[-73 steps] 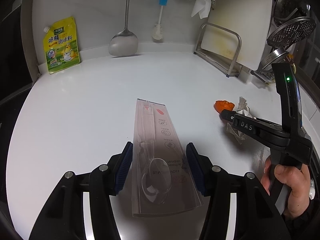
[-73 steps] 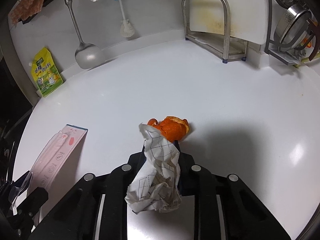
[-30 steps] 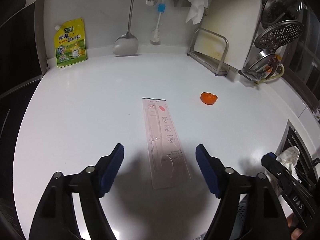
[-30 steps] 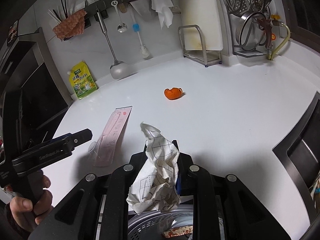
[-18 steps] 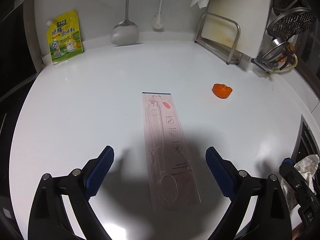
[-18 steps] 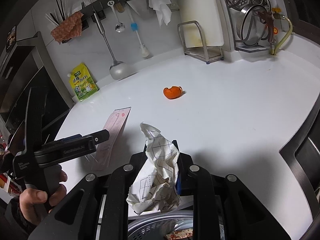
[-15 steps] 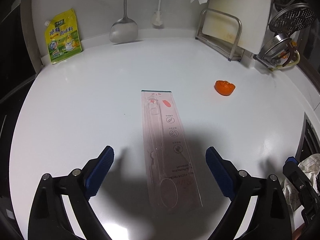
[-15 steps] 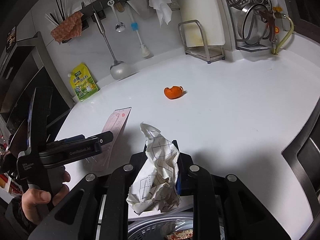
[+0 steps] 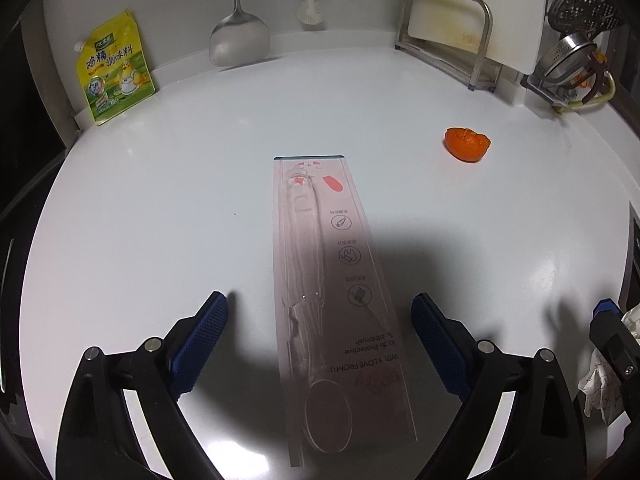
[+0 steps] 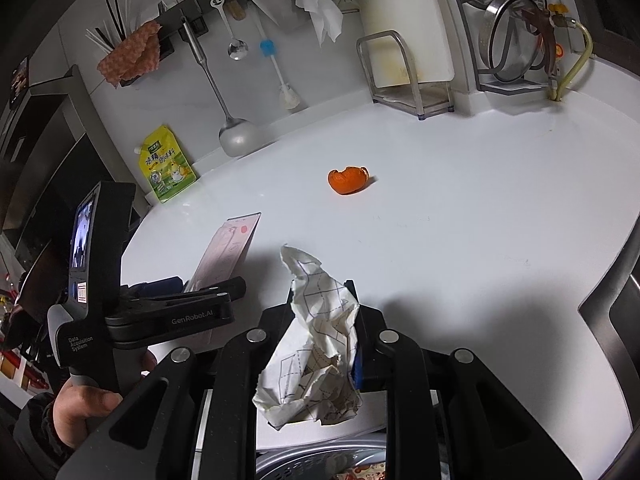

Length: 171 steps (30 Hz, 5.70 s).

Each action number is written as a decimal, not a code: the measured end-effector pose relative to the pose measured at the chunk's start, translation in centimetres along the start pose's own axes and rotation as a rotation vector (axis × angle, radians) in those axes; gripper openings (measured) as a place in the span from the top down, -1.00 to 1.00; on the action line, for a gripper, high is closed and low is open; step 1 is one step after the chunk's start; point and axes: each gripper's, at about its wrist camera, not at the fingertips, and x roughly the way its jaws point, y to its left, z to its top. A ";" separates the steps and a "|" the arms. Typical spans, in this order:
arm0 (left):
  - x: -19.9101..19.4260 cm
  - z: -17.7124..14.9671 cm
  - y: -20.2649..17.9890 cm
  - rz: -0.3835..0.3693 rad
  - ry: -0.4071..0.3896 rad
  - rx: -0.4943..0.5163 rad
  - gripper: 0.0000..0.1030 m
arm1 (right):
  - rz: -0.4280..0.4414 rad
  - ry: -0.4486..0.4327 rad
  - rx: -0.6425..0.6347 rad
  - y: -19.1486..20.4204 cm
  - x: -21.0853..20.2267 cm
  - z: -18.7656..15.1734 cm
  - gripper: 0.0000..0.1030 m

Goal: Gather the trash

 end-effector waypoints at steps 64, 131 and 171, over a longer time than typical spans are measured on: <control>-16.6 -20.3 -6.8 -0.287 -0.190 0.221 -0.05 | -0.159 0.000 0.109 -1.8 -14.7 -17.4 0.60; -15.3 -25.1 -5.2 -0.138 -0.134 0.156 -0.87 | -0.337 0.006 0.157 -1.1 -17.5 -23.7 -0.39; -14.9 -25.5 -5.1 -0.085 -0.121 0.154 -0.88 | -0.352 0.008 0.147 -0.8 -17.5 -23.8 -0.44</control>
